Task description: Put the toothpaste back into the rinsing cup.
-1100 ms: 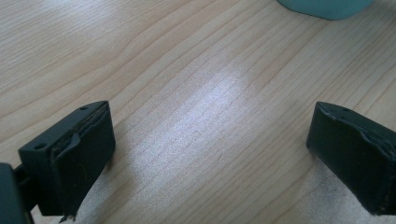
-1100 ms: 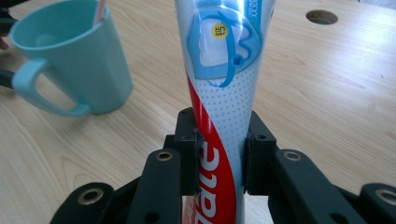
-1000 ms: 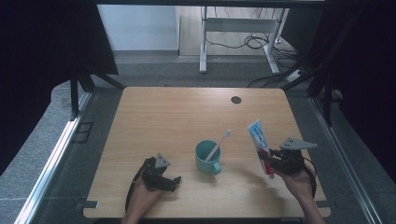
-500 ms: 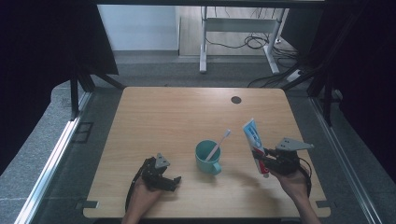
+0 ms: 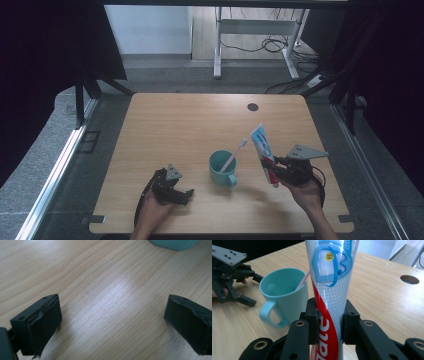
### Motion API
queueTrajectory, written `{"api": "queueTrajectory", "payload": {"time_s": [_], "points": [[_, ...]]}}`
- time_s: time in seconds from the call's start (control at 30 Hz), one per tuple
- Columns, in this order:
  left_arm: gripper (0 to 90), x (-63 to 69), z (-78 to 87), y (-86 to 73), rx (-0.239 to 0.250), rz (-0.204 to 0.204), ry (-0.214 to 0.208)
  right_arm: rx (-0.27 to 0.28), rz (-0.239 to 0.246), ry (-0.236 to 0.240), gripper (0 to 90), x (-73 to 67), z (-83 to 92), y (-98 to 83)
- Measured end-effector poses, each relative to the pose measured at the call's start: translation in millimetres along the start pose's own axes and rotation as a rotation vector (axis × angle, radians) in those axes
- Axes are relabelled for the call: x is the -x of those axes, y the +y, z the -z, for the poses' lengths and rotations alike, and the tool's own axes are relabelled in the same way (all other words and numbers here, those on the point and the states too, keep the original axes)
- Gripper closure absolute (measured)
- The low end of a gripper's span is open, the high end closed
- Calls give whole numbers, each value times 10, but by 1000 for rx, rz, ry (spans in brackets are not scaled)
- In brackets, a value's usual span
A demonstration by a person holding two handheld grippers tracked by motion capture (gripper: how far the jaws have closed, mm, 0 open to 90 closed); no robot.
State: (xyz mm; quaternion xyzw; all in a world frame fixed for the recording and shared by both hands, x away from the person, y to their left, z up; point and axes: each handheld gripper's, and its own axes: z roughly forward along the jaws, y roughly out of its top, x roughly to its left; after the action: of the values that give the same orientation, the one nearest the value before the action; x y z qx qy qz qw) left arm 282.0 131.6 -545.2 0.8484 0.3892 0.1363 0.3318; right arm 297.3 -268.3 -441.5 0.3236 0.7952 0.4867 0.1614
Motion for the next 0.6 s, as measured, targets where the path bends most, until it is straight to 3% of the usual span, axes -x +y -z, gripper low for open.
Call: {"api": "queueTrajectory", "payload": {"time_s": [0.6], "points": [[13, 1, 1, 0, -1, 2, -1, 13, 21, 39, 717, -122, -125, 158]]}}
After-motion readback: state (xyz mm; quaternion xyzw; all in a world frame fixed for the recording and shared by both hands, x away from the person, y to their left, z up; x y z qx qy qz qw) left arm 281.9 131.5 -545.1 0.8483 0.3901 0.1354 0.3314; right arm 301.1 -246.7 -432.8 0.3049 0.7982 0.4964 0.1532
